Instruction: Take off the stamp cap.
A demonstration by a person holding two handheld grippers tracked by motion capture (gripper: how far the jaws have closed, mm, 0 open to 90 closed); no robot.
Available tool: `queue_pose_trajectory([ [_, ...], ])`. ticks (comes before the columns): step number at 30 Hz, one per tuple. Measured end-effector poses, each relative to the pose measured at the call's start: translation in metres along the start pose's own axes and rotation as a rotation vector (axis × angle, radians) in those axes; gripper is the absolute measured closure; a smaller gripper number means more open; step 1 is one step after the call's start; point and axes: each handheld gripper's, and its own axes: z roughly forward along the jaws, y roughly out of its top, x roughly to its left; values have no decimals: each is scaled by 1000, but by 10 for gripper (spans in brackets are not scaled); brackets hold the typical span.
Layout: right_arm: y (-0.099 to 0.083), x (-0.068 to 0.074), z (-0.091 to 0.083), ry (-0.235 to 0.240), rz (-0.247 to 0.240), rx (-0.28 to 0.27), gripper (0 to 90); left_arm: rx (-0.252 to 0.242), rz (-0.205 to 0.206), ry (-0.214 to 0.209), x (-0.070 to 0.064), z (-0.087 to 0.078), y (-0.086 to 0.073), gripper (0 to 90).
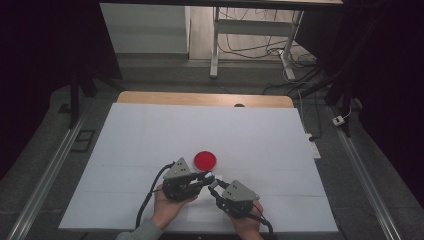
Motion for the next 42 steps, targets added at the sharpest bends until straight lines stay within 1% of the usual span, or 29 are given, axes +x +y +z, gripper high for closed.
queue_pose_trajectory([
  [2, 0, 0, -1, -6, 9, -7, 650, -5, -4, -3, 0, 0, 0, 758],
  [6, 0, 1, -1, -8, 7, -7, 651, -5, -5, -2, 0, 0, 0, 758],
  [14, 1, 0, 0, -4, -45, 17, 653, 6, -10, -4, 1, 0, 0, 758],
  [18, 1, 0, 0, -1, -46, 21, 653, 5, -14, -7, 1, 0, 0, 758],
  [20, 1, 0, 0, 8, -20, 12, 653, 3, -21, -11, 2, -1, 0, 758],
  [25, 0, 1, -1, 0, 4, -1, 653, -7, -33, -19, 3, -1, 0, 758],
  [31, 0, 3, -2, -16, 12, 0, 653, -10, -37, -18, 2, -1, -1, 758],
  [33, 0, 3, -2, -22, 22, 4, 653, -11, -38, -18, 2, 0, -1, 758],
  [36, 1, 3, -3, -26, 20, 6, 654, -13, -38, -20, 2, 0, -1, 758],
  [37, 1, 4, -3, -33, -3, 11, 655, -13, -39, -21, 2, -1, -1, 758],
  [38, 1, 4, -3, -33, -3, 11, 655, -12, -40, -22, 3, -1, -1, 758],
  [39, 2, 4, -3, -34, -22, 17, 655, -12, -40, -24, 3, -1, -1, 758],
  [41, 4, 3, -3, -42, -88, 36, 656, -15, -44, -27, 3, -2, -1, 758],
  [42, 4, 3, -3, -42, -88, 36, 656, -17, -45, -29, 4, -2, 0, 758],
])
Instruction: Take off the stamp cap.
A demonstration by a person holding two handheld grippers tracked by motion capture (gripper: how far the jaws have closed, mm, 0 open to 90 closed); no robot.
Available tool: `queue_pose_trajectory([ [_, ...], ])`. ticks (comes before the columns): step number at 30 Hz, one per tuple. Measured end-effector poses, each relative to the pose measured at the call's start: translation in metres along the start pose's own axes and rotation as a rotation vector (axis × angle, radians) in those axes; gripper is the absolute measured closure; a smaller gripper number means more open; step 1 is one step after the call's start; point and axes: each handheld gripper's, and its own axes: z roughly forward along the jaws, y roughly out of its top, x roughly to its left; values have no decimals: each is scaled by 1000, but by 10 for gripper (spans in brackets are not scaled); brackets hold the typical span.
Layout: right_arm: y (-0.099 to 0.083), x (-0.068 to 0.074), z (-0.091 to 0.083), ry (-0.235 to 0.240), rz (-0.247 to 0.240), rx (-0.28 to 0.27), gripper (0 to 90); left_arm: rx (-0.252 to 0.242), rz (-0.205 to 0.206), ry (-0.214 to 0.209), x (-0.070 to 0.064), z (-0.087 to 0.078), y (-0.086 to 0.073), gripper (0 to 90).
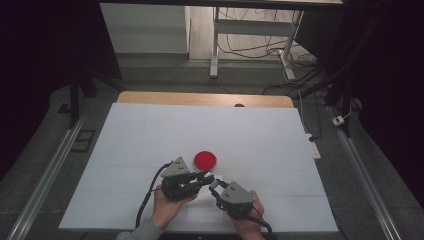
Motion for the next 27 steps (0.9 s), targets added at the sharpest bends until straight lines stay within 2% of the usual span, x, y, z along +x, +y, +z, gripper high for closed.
queue_pose_trajectory([
  [2, 0, -1, 0, 13, 3, -4, 655, -3, -2, -1, 0, 0, 0, 758],
  [3, 0, -1, 0, 14, 25, -1, 656, -11, -2, 2, 0, 0, 0, 759],
  [4, -2, -2, 1, 26, 47, 8, 656, -46, 15, 60, 1, -8, 2, 759],
  [5, -5, -3, 2, 21, 67, 13, 656, -46, 15, 60, 1, -8, 2, 759],
  [8, -7, -4, 1, 35, 92, 8, 656, -83, -45, 40, 12, -19, 3, 759],
  [11, -4, -4, 0, 29, 80, -5, 655, -75, -48, 34, 14, -20, 3, 759],
  [15, -6, -5, -1, 28, 88, -1, 655, -63, -41, 26, 11, -17, 3, 758],
  [21, -9, -14, -5, 19, 97, -5, 655, -58, -43, 28, 13, -19, 3, 758],
  [27, -12, -24, -11, 1, 116, -2, 654, -53, -29, 34, 13, -19, 3, 758],
])
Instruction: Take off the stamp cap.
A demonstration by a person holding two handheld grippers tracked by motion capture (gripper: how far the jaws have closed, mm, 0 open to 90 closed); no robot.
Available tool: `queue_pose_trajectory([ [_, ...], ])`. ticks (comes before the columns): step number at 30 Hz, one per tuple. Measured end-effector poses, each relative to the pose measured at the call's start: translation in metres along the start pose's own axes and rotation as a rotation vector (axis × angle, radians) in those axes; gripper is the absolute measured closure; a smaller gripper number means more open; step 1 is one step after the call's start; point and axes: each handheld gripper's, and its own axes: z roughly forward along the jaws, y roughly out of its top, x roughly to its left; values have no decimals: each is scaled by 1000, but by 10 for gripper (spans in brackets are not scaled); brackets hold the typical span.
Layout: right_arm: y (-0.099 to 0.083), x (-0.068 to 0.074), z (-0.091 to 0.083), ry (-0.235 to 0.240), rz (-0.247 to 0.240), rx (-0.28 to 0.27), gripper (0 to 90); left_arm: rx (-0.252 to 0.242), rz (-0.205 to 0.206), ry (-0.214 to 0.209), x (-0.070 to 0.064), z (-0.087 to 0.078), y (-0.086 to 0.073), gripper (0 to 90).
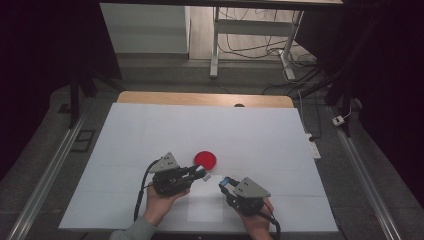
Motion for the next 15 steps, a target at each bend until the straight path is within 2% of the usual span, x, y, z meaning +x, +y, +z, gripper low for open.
queue_pose_trajectory([
  [15, -9, -28, -17, -11, 51, 1, 654, 4, 4, 28, 2, -3, 0, 758],
])
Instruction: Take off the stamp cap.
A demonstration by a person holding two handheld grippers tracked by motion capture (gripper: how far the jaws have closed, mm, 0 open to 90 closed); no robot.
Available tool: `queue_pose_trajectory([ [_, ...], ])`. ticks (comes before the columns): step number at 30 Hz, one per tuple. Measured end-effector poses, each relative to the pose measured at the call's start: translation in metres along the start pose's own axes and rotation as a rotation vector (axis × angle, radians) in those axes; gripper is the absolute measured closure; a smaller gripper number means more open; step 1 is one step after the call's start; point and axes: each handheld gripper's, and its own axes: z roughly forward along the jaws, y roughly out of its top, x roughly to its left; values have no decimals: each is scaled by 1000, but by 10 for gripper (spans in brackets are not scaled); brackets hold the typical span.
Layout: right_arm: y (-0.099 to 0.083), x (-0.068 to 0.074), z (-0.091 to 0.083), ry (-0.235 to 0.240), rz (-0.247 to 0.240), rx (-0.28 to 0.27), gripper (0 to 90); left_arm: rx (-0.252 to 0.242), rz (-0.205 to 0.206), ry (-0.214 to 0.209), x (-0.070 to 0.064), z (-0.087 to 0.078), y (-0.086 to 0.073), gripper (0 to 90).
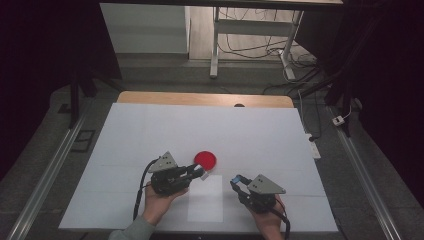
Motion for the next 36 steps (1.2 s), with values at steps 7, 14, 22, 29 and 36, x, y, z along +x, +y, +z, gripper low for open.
queue_pose_trajectory([
  [7, -7, -16, -16, -19, 29, 1, 653, 3, 4, 6, 1, -2, 0, 757],
  [14, -17, -36, -38, -50, 68, -6, 653, 7, 4, 12, 3, -3, 0, 757],
  [22, -35, -56, -65, -101, 99, 10, 653, 7, 0, 11, 5, -3, 1, 757],
  [29, -44, -72, -81, -133, 133, 7, 652, 11, -2, 14, 8, -3, 1, 757],
  [36, -44, -74, -78, -119, 122, 19, 652, 16, 2, 20, 9, -3, 1, 757],
])
